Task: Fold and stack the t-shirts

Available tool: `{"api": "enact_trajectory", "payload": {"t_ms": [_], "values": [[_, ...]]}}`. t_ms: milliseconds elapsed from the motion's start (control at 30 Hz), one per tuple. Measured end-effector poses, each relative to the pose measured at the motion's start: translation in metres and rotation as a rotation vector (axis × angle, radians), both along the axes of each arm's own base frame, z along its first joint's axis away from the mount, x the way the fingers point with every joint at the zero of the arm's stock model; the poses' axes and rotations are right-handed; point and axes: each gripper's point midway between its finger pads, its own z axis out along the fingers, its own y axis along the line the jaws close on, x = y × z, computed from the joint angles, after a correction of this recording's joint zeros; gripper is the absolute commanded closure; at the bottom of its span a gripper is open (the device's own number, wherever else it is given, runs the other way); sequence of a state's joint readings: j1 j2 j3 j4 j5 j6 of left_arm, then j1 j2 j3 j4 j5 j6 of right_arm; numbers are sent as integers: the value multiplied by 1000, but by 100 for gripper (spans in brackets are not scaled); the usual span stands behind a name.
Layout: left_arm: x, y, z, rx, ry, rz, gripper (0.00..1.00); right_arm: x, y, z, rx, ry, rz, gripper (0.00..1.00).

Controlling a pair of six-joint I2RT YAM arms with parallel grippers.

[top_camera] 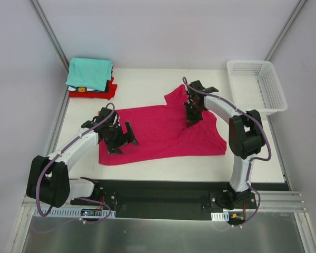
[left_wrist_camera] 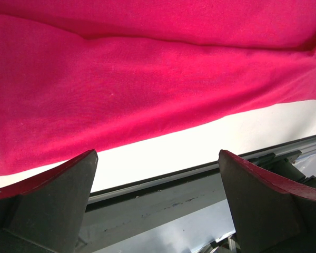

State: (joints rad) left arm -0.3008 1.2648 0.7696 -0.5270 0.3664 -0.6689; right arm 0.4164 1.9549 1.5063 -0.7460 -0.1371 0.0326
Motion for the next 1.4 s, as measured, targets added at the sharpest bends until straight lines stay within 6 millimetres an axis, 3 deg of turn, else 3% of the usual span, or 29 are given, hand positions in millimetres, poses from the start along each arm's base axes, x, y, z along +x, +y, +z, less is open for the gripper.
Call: {"api": "enact_trajectory", "payload": {"t_ms": [400, 867, 967, 1000, 1067, 1233, 1400], "values": [[0, 0, 0, 0, 0, -1, 1, 27, 32, 37, 51, -92, 39, 99], [0, 0, 0, 0, 0, -2, 1, 12, 62, 9, 46, -15, 108, 96], [0, 0, 0, 0, 0, -2, 1, 10, 64, 7, 43, -8, 114, 77], [0, 0, 0, -1, 1, -2, 1, 9, 64, 7, 42, -9, 114, 53], [0, 0, 0, -1, 0, -2, 1, 9, 64, 6, 40, -9, 120, 31], [0, -1, 0, -1, 0, -3, 1, 7, 62, 3, 28, -9, 112, 23], [0, 0, 0, 0, 0, -2, 1, -21, 43, -11, -2, 26, 101, 23]]}}
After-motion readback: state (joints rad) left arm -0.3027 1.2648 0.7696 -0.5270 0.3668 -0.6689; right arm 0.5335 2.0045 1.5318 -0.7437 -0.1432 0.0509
